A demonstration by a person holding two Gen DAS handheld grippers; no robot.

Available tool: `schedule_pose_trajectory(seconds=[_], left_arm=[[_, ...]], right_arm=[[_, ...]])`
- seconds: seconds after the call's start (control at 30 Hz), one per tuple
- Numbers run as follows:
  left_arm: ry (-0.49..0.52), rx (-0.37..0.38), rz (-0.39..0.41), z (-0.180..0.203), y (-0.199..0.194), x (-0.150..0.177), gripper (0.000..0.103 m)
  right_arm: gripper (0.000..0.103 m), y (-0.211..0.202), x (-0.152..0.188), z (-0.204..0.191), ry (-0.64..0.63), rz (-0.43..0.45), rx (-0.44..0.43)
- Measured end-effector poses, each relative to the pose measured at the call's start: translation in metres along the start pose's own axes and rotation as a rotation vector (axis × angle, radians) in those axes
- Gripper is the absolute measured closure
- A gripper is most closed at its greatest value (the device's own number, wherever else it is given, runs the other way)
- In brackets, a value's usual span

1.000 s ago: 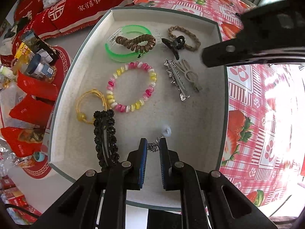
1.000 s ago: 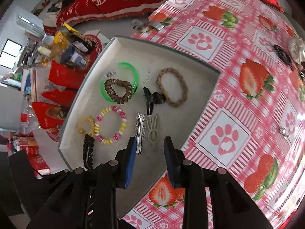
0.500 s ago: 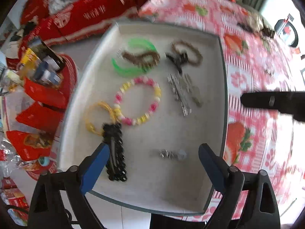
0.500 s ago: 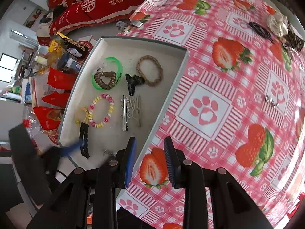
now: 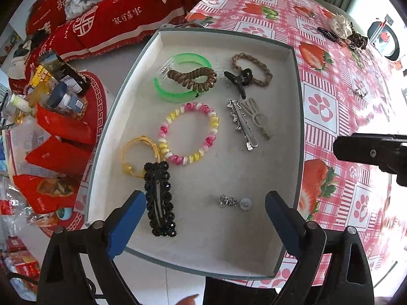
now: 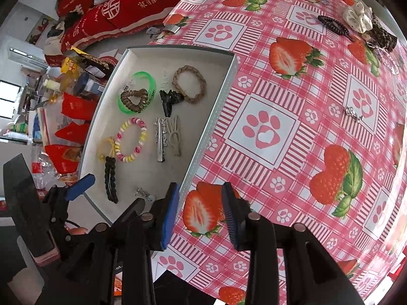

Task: Organize jewelry

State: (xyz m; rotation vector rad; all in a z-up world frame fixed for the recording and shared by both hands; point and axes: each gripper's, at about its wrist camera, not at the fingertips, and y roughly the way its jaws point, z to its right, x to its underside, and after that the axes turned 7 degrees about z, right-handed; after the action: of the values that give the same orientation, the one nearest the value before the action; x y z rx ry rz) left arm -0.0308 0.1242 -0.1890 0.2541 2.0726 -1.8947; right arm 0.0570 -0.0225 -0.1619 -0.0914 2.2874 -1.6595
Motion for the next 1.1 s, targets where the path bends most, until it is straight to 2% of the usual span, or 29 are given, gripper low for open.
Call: schedule_pose_trajectory(seconds=[0.03,0.2,0.3,0.43,0.5,0.63,0.87,1.0,1.1], left_arm=[[-0.003,-0.005,-0.004,-0.001,-0.001,0.000,0.000],[-0.014,-0.020,-0.016,-0.005,-0.007,0.000,0.000],[-0.006,-0.038,-0.003,-0.006,-0.013,-0.001,0.000],[-0.018,-0.046,0.011,-0.014,-0.026,-0.001,0.000],[-0.032,-0.047,0.005,-0.020,-0.031,-0.002,0.000],[-0.033,-0.041,0.004,-0.029,-0.042,-0.002,0.000],[-0.012,-0.031,0.004,-0.035,-0.064,-0.002,0.000],[0.000,-0.017,-0.019,-0.035,-0.075,-0.002,0.000],[0.004,-0.017,-0.009,-0.037,-0.087,-0.001,0.000]], right_arm=[[0.063,0.000,0.001,0.000,0.000,-0.003,0.002],[0.063,-0.001,0.005,-0.002,-0.016,-0.020,0.022],[0.058,-0.003,0.007,-0.004,-0.019,-0.026,0.037],[0.057,-0.007,0.008,-0.007,-0.026,-0.031,0.053],[0.051,-0.009,0.008,-0.011,-0.037,-0.032,0.064],[0.047,-0.015,0.008,-0.018,-0.057,-0.032,0.074],[0.029,-0.029,0.007,-0.031,-0.096,-0.025,0.110],[0.025,-0.035,0.010,-0.038,-0.109,-0.031,0.119],[0.023,-0.042,0.013,-0.043,-0.112,-0.029,0.123]])
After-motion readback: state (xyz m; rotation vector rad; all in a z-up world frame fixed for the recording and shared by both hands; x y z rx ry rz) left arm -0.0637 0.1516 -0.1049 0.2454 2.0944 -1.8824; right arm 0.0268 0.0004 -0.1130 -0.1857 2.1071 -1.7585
